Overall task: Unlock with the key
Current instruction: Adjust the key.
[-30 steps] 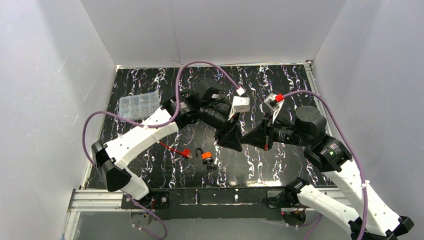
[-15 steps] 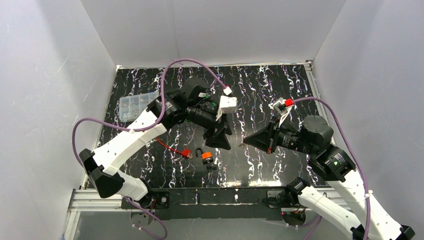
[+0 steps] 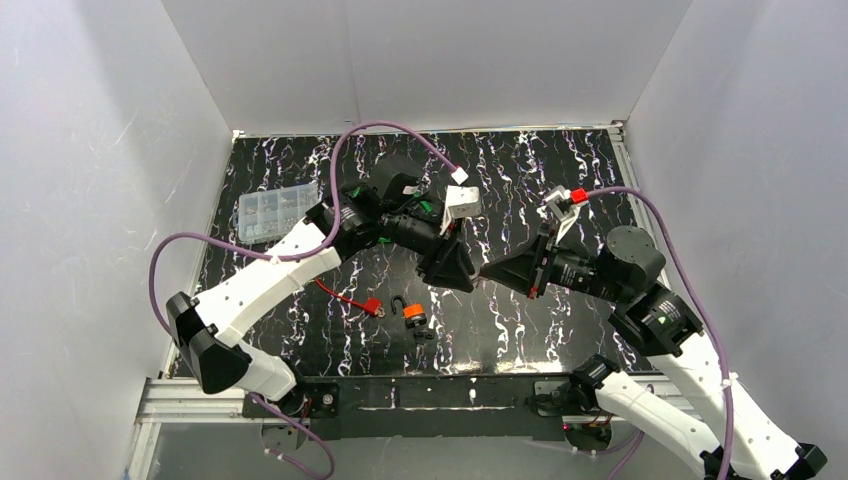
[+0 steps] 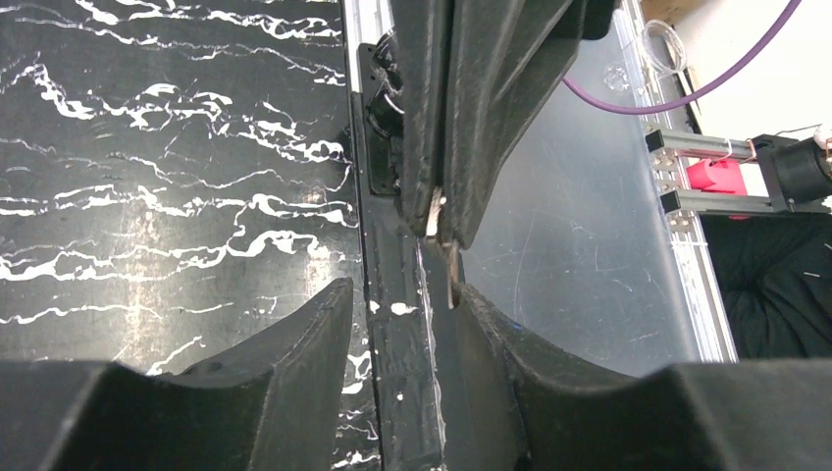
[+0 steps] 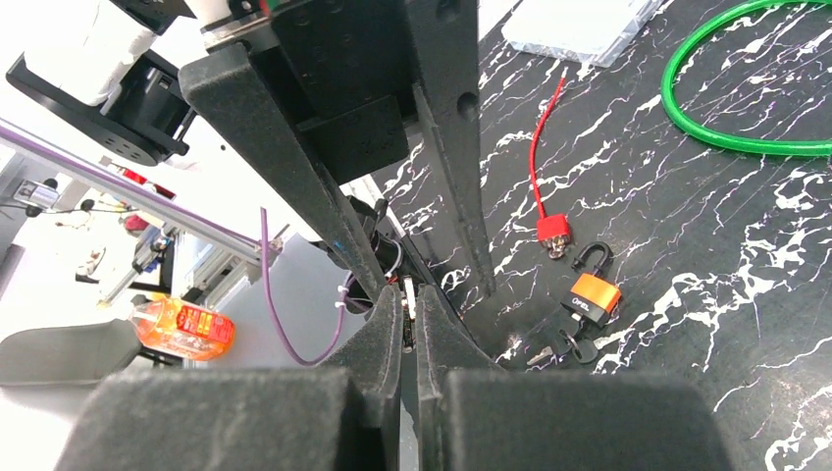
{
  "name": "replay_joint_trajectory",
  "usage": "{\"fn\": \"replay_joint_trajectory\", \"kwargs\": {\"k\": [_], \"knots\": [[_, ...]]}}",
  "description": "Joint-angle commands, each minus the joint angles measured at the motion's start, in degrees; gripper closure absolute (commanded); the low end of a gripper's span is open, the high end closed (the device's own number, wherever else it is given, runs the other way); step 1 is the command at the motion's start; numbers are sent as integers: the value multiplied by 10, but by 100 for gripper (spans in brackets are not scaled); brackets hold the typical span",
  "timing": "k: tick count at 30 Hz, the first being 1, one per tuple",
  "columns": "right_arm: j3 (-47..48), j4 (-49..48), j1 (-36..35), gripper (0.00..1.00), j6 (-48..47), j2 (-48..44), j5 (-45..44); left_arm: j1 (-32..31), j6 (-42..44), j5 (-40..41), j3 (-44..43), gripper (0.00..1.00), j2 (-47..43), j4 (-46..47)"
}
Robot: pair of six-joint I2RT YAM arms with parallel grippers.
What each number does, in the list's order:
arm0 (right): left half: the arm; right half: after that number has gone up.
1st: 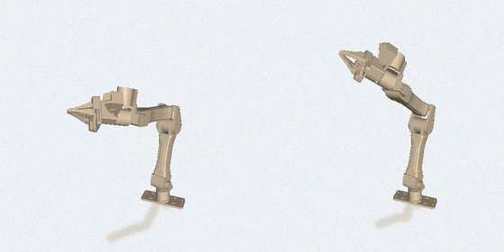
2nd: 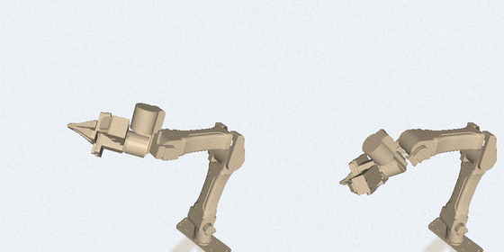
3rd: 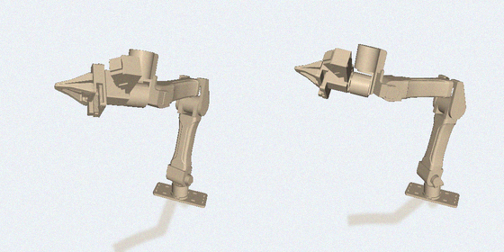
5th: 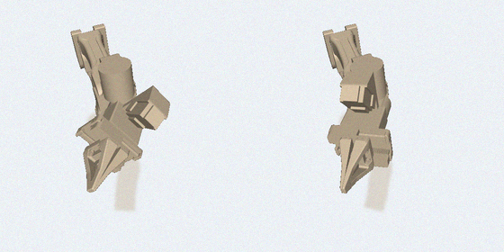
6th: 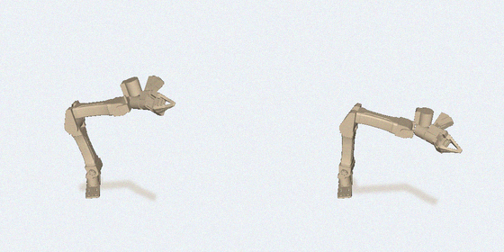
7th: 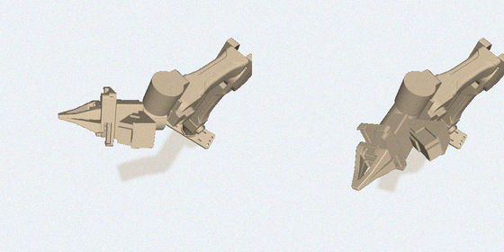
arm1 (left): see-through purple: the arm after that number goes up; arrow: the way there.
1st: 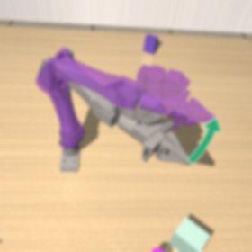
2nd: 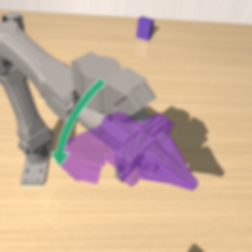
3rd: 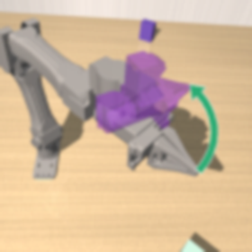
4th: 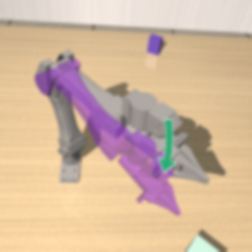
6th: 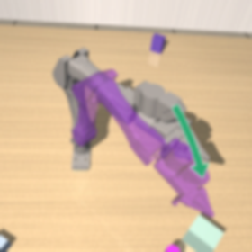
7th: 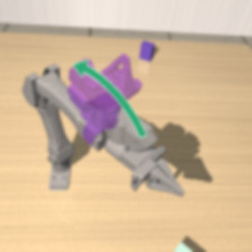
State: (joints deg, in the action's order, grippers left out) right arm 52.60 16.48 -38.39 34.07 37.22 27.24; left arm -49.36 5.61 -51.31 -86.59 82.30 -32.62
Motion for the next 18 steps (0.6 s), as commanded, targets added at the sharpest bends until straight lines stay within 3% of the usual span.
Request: {"fn": "replay_joint_trajectory", "kwargs": {"k": [1, 4, 9, 18], "knots": [[-5, -45, -3, 99, 8, 3, 11, 0, -18, -42, -1, 64, -2, 25], [-6, -47, -3, 99, 8, 1, 5, 0, -26, -75, -2, 72, 2, 25], [-5, -46, -4, 99, 5, 2, 4, 0, -25, -88, -1, 100, 1, 17], [10, -15, -4, 99, -14, -6, -3, 0, 2, -83, -5, 100, 1, -17]]}}
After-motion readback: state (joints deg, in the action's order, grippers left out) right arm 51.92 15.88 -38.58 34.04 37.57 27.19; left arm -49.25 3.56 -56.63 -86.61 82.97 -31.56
